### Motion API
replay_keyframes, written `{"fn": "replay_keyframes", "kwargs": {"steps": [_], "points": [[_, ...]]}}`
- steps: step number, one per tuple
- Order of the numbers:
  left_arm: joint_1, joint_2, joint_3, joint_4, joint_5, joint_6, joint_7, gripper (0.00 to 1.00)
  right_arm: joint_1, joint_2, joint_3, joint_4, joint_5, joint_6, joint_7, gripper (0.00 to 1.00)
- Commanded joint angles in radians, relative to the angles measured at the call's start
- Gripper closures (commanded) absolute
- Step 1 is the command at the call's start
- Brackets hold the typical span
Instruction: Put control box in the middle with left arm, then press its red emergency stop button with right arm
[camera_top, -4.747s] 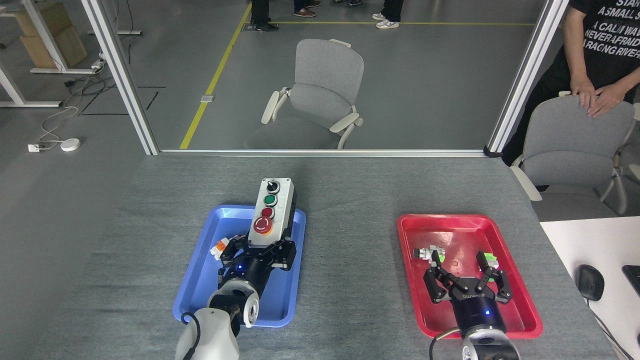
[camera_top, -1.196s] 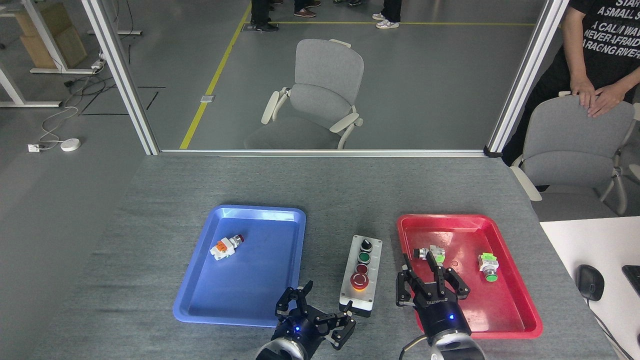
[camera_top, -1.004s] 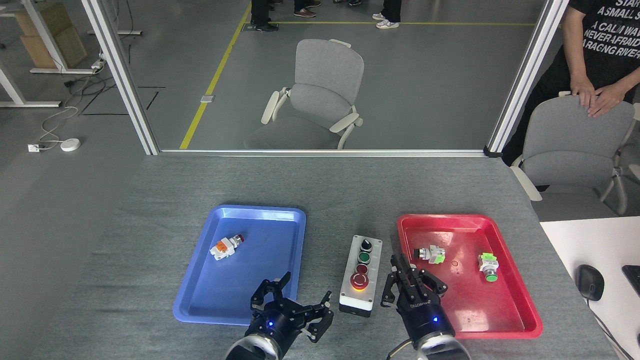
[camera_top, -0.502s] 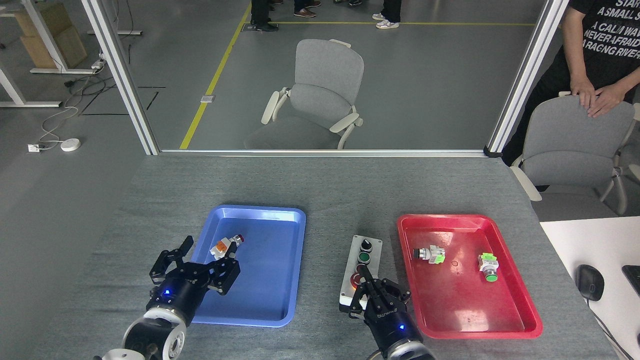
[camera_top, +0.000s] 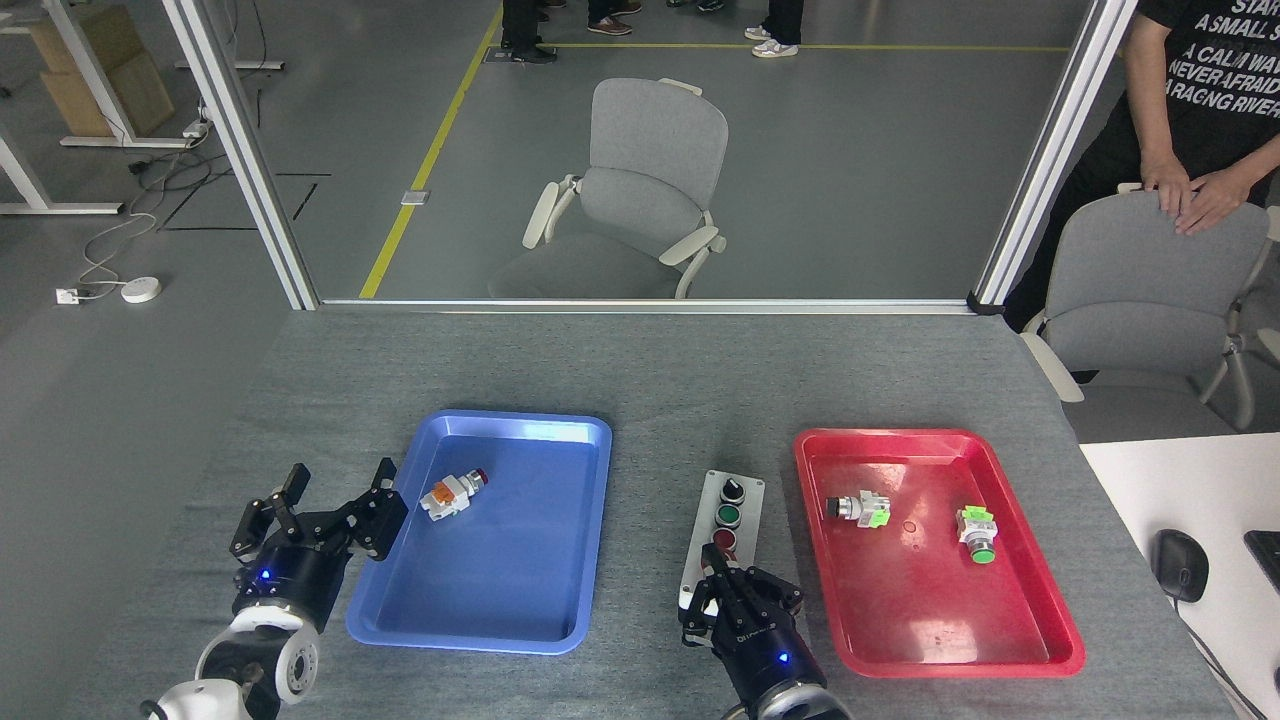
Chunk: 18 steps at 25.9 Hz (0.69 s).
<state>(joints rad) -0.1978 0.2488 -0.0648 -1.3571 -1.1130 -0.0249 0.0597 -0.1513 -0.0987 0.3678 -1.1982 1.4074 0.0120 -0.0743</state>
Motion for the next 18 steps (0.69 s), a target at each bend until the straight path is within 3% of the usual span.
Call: {"fn": "replay_keyframes", "kwargs": {"steps": [1,8,9,11,12,15,18], "points": [[-0.012,0.001,0.002,0.023,0.002,0.005,0.002,0.01,0.001,-0.001,0.0,0.011,-0.001,0.006,0.008,1.0],[-0.014,-0.008,0.008,0.024,-0.001,0.008,-0.011,0.01,-0.001,-0.029,-0.029,-0.093,-0.01,0.042,-0.007,1.0],[-0.014,-0.008,0.008,0.024,-0.002,0.008,-0.011,0.01,-0.001,-0.036,-0.049,-0.107,-0.01,0.043,-0.009,0.87],[-0.017,-0.008,0.008,0.026,-0.004,0.008,-0.011,0.01,-0.001,-0.045,-0.084,-0.12,-0.011,0.043,-0.025,0.46],[-0.019,-0.006,0.008,0.027,-0.004,0.008,-0.011,0.01,0.001,-0.045,-0.102,-0.121,-0.011,0.043,-0.039,0.31],[-0.019,-0.008,0.008,0.041,-0.002,0.008,-0.011,0.01,0.002,-0.065,-0.167,-0.123,-0.011,0.043,-0.081,0.06],[-0.02,-0.006,0.008,0.044,-0.002,0.008,-0.011,0.01,0.002,-0.091,-0.205,-0.124,-0.011,0.04,-0.117,0.02]]}}
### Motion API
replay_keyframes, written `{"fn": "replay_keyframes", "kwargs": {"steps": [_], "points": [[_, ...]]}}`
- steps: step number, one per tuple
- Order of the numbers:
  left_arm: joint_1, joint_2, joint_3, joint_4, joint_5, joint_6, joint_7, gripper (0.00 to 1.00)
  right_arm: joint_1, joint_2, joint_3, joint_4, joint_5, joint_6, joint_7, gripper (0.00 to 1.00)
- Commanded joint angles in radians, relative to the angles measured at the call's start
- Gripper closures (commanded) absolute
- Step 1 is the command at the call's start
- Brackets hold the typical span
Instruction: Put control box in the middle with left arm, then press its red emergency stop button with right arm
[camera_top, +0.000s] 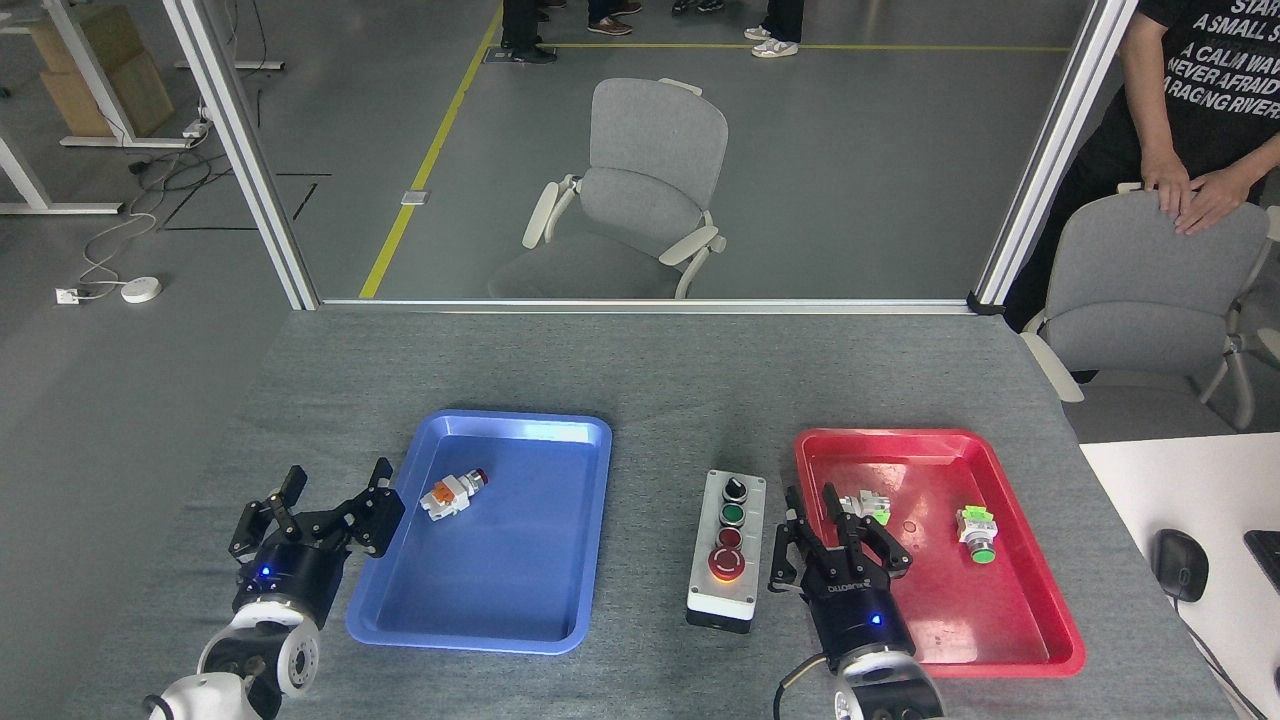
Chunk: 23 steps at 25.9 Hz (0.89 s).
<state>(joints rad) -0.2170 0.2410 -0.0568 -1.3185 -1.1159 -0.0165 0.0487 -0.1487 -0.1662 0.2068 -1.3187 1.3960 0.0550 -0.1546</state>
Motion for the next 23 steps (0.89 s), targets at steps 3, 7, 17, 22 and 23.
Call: {"fn": "replay_keyframes", "kwargs": {"steps": [3,7,17,22,23], "points": [[-0.001,0.0,0.0,0.005,0.002,0.0,0.0,0.01,0.001,-0.047,-0.066,-0.002,-0.002,0.0,-0.066,0.02],[-0.001,0.0,0.0,0.004,0.002,0.0,0.0,0.01,0.006,-0.073,-0.076,-0.002,-0.026,0.0,-0.069,0.02],[-0.001,0.0,0.0,0.004,0.005,0.0,0.0,0.01,0.031,-0.099,-0.109,-0.002,-0.028,0.016,-0.063,0.02],[-0.002,0.0,0.002,0.004,0.005,0.001,0.0,0.01,0.051,-0.098,-0.136,-0.001,-0.035,0.02,-0.065,0.02],[-0.002,0.0,0.002,0.004,0.005,0.001,0.0,0.01,0.051,-0.099,-0.136,-0.001,-0.035,0.019,-0.065,0.02]]}}
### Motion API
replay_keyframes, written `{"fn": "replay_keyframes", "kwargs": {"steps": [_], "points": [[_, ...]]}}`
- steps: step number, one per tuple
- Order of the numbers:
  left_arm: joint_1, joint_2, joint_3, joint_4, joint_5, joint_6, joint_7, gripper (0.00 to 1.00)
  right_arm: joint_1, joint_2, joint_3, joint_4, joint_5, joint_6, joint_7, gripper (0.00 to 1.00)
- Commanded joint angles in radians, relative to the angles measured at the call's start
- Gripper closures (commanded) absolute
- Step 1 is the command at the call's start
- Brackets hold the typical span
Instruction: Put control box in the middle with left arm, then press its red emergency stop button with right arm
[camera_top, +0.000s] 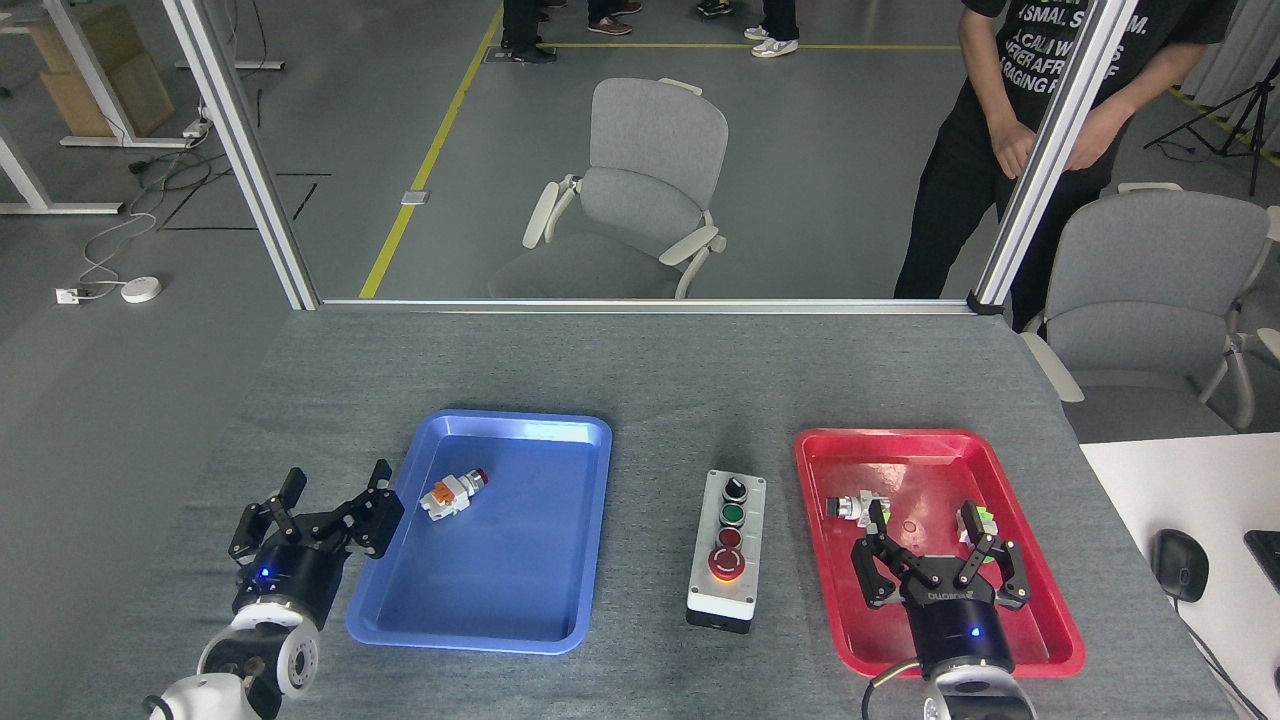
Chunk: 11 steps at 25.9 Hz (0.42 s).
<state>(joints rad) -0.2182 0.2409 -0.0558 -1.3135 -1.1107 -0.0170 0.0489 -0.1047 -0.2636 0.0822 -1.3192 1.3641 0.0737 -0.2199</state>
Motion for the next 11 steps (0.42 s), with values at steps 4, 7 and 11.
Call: {"fn": "replay_keyframes", "kwargs": {"steps": [4,7,11], "points": [[-0.009,0.0,0.001,-0.001,0.0,0.002,0.0,0.01,0.007,0.0,-0.016,0.001,-0.003,-0.002,-0.001,0.02],[-0.015,0.0,0.001,-0.001,0.002,0.0,0.0,0.01,0.007,0.0,-0.025,0.001,-0.003,-0.006,-0.001,0.02],[-0.013,0.0,0.001,-0.001,0.002,0.0,0.0,0.01,0.007,-0.002,-0.025,0.001,-0.003,-0.006,-0.004,0.02]]}}
